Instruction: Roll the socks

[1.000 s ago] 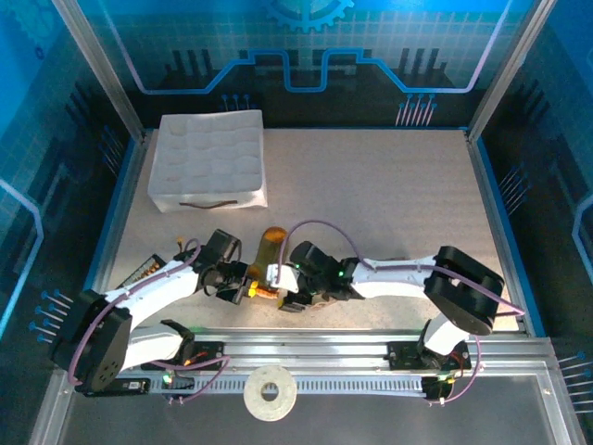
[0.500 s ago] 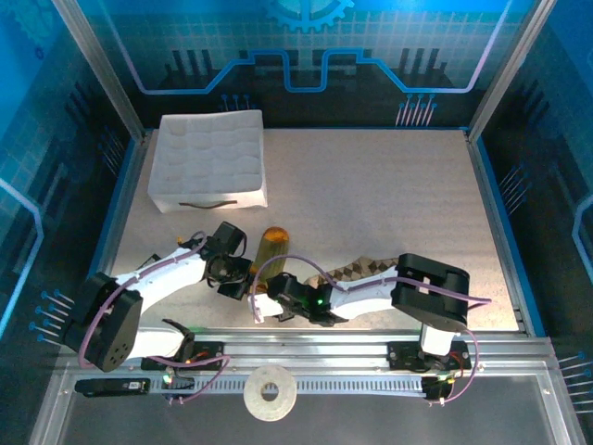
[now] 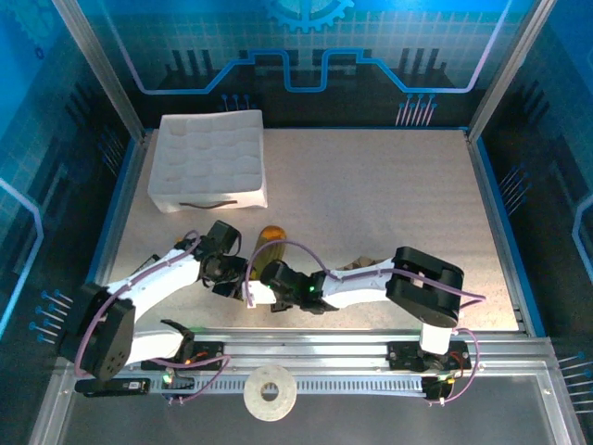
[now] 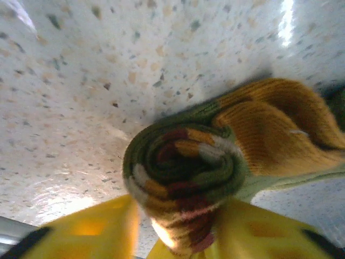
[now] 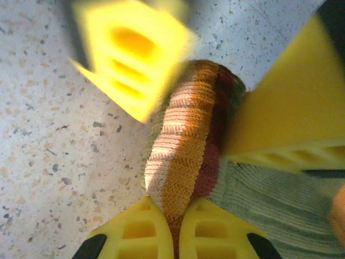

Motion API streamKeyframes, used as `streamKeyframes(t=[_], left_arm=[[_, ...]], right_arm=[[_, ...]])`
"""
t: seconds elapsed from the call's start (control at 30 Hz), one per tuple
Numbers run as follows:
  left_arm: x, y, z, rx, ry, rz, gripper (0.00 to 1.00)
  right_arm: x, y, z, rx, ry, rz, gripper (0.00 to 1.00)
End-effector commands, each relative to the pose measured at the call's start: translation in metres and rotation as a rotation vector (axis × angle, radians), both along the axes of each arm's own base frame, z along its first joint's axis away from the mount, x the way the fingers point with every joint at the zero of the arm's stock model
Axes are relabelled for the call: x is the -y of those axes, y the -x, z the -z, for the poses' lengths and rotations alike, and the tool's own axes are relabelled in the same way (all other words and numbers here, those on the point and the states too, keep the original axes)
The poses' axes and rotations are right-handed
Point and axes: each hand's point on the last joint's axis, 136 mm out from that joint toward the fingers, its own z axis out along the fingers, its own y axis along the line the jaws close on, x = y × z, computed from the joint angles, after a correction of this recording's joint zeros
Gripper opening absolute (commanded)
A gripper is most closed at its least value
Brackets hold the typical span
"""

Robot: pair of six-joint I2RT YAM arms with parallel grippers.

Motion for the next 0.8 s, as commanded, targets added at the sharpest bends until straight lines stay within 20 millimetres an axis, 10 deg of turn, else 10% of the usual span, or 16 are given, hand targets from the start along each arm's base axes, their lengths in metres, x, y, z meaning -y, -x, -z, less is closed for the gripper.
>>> streamKeyframes(t=[0.0,0.17,0.77], left_arm=[[-0.018,0.009,-0.011,0.015,-0.034,-0.038,0.65],[-0.033,0.007,-0.029,0.097,-0.025,-0.073,0.78],[0.003,-0.003,0.006,0.181,0.036,0.098,0.56]], right_arm=[[0.019,0.019,0.028,-0.304,0.030,0.039,0.00],[0.032,0.028,0.043,-0.586,0.024,0.083,0.00],[0.051,0.020,0.072,-1.102,0.068,0.272,0.00]])
